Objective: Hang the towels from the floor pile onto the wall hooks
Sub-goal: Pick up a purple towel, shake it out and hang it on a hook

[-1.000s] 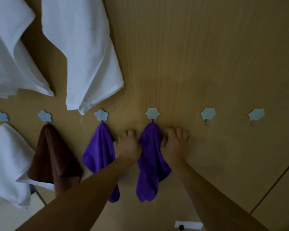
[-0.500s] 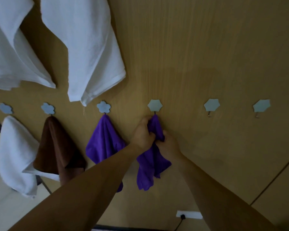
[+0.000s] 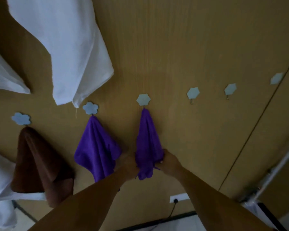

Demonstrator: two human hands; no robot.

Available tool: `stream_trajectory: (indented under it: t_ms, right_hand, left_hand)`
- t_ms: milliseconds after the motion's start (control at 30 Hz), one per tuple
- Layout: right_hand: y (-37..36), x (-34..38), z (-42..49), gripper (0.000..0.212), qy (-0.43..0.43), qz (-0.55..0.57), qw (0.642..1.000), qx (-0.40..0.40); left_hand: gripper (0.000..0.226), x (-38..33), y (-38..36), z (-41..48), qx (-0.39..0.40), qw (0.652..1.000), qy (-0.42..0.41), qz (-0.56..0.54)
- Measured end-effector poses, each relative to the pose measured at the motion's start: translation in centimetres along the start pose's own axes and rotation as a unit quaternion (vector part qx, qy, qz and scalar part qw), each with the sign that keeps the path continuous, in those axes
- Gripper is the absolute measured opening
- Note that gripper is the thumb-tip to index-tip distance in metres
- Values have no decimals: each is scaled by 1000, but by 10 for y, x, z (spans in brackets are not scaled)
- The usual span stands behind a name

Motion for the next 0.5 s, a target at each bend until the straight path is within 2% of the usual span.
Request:
stream_trajectory:
  t_ms: [33, 167, 367, 500]
  right_hand:
    - [0, -6, -3, 38, -15, -4, 1000, -12]
    - [0, -17, -36, 75, -105, -78, 990, -45]
    - [-16, -33, -135, 68, -193, -86, 974, -86]
    - [-9, -71, -232, 63, -287, -120, 948, -71]
  left_hand:
    - [46, 3, -2, -2, 25, 1000, 3, -3]
    - [48, 17, -11, -12, 129, 991, -40, 10]
    - [56, 46, -36, -60, 262, 957, -114, 46]
    - [55, 31, -67, -118, 343, 922, -170, 55]
Point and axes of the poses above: each hand's wrist, its own z-axis towards the middle knuckle, its own y-axis out of the back of the hand, x = y × z, the point moved 3 cm from there along z, towards the middle knuckle, and after that the axes turned 15 degrees about -x, right-handed, at the moved point
